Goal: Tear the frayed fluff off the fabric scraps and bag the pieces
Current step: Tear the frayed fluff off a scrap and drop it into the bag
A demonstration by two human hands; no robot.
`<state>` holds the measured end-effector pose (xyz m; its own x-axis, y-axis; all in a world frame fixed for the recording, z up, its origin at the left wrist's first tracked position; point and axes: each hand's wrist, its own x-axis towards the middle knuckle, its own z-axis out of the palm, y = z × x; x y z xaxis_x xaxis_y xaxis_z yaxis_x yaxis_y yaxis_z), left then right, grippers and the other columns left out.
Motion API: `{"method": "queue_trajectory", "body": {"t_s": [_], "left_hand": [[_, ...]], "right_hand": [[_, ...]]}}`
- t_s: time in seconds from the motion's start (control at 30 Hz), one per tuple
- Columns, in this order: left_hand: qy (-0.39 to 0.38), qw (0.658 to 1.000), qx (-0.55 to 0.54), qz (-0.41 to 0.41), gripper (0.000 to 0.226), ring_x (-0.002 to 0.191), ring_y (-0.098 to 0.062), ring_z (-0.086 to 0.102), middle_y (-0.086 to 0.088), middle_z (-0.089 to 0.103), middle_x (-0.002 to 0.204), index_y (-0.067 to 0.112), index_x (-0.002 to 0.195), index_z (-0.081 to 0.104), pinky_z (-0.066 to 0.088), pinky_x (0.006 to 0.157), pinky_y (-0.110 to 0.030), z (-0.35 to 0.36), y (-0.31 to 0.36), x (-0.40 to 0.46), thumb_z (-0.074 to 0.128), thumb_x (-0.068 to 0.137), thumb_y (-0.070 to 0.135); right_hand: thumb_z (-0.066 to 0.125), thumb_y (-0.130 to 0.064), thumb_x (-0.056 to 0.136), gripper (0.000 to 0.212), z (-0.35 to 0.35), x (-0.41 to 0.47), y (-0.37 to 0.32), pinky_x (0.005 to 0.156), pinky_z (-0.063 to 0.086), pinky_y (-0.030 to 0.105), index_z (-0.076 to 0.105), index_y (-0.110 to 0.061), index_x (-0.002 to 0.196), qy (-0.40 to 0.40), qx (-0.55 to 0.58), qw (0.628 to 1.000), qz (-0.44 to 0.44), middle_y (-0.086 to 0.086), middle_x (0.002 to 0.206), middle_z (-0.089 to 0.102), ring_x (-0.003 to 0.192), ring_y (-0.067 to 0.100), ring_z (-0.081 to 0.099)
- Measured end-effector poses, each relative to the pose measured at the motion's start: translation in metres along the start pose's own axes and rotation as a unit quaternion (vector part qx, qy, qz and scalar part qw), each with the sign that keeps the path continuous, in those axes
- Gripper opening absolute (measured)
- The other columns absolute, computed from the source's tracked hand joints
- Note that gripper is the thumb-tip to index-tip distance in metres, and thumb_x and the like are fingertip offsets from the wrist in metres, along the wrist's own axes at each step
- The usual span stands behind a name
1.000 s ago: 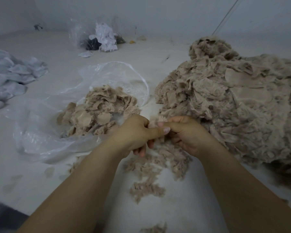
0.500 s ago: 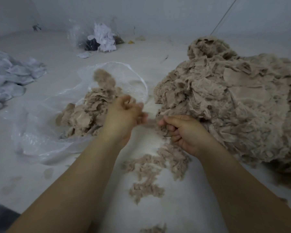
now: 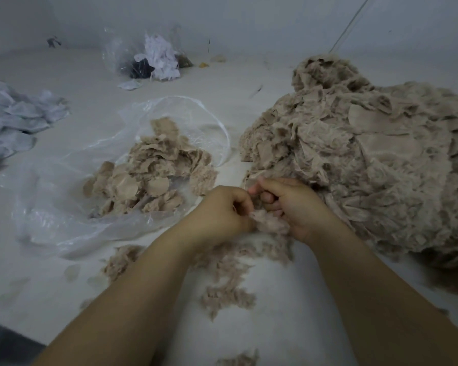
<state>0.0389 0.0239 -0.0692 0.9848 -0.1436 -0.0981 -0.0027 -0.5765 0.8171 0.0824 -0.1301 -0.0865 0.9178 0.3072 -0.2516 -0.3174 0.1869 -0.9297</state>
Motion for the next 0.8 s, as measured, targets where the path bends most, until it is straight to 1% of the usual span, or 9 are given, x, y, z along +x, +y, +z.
{"method": "queue_trajectory", "body": {"t_s": [0.07,0.13,0.17,0.27,0.33,0.47,0.53,0.63,0.8], "left_hand": [[0.041,0.995,-0.088,-0.037,0.018,0.048,-0.008,0.05,-0.001,0.056,0.06,0.01,0.072,0.059,0.038,0.043,-0.022,-0.004,0.001,0.003,0.07,0.079,-0.002],[0.07,0.983,-0.163,-0.055,0.019,0.054,-0.019,0.057,-0.015,0.062,0.065,0.009,0.074,0.055,0.039,0.043,-0.026,-0.008,0.002,0.006,0.063,0.083,-0.006],[0.081,0.977,-0.186,-0.06,0.018,0.055,-0.024,0.059,-0.018,0.063,0.067,0.008,0.076,0.054,0.041,0.043,-0.026,-0.009,0.003,0.007,0.06,0.085,-0.006],[0.115,0.964,-0.228,-0.068,0.016,0.049,-0.025,0.059,-0.017,0.062,0.065,0.007,0.081,0.051,0.043,0.04,-0.026,-0.007,0.002,0.008,0.057,0.089,-0.006],[0.124,0.955,-0.261,-0.066,0.009,0.049,-0.025,0.059,-0.016,0.062,0.064,0.004,0.087,0.052,0.047,0.042,-0.029,-0.003,0.003,0.008,0.059,0.093,0.003],[0.089,0.95,-0.288,-0.076,0.037,0.05,-0.023,0.06,-0.013,0.069,0.068,0.003,0.098,0.055,0.047,0.042,-0.028,0.003,0.005,0.004,0.075,0.086,0.031],[0.089,0.955,-0.271,-0.079,0.031,0.044,-0.021,0.056,-0.012,0.07,0.067,0.004,0.091,0.056,0.041,0.038,-0.024,0.006,0.005,0.004,0.077,0.084,0.026],[0.106,0.944,-0.301,-0.084,0.005,0.041,-0.019,0.051,-0.01,0.066,0.059,0.003,0.089,0.059,0.039,0.038,-0.024,0.005,0.002,0.007,0.063,0.091,0.003],[0.139,0.928,-0.332,-0.095,0.014,0.04,-0.019,0.046,-0.01,0.056,0.053,0.006,0.08,0.059,0.033,0.04,-0.023,0.0,0.0,0.009,0.051,0.085,-0.005]], "right_hand": [[0.068,-0.028,0.087,0.024,0.001,-0.001,0.0,0.051,0.049,0.02,0.073,-0.008,0.075,-0.034,-0.003,0.999,-0.014,0.003,0.058,0.058,0.05,0.013,0.056],[0.075,-0.033,0.074,0.026,0.002,-0.004,0.0,0.067,0.052,0.028,0.076,-0.008,0.081,-0.077,-0.027,0.996,-0.023,0.015,0.076,0.071,0.066,0.027,0.063],[0.077,-0.033,0.071,0.028,0.002,-0.005,0.001,0.065,0.049,0.027,0.075,-0.008,0.084,-0.077,-0.046,0.996,-0.022,0.016,0.077,0.072,0.065,0.026,0.062],[0.073,-0.021,0.084,0.015,0.002,-0.005,0.001,0.039,0.035,0.017,0.068,-0.007,0.082,-0.04,-0.089,0.995,-0.014,-0.004,0.049,0.056,0.04,0.006,0.042],[0.068,-0.019,0.09,0.015,0.001,-0.004,0.001,0.037,0.027,0.018,0.067,-0.01,0.078,-0.023,-0.092,0.996,-0.006,-0.008,0.044,0.043,0.038,0.004,0.031],[0.069,-0.025,0.088,0.016,0.002,-0.005,0.001,0.04,0.022,0.021,0.069,-0.011,0.079,-0.025,-0.074,0.997,-0.012,-0.005,0.047,0.042,0.04,0.006,0.028],[0.069,-0.019,0.087,0.014,0.003,-0.005,0.0,0.037,0.026,0.018,0.069,-0.012,0.075,-0.024,-0.065,0.998,-0.011,-0.004,0.047,0.049,0.038,0.005,0.034],[0.064,-0.012,0.09,0.024,0.002,-0.004,0.0,0.035,0.029,0.016,0.068,-0.015,0.066,-0.026,-0.044,0.999,-0.001,-0.004,0.048,0.049,0.036,0.004,0.036],[0.061,-0.012,0.093,0.027,0.002,-0.001,0.001,0.034,0.023,0.016,0.062,-0.015,0.066,-0.024,-0.038,0.999,0.012,-0.006,0.049,0.04,0.038,0.003,0.029]]}}
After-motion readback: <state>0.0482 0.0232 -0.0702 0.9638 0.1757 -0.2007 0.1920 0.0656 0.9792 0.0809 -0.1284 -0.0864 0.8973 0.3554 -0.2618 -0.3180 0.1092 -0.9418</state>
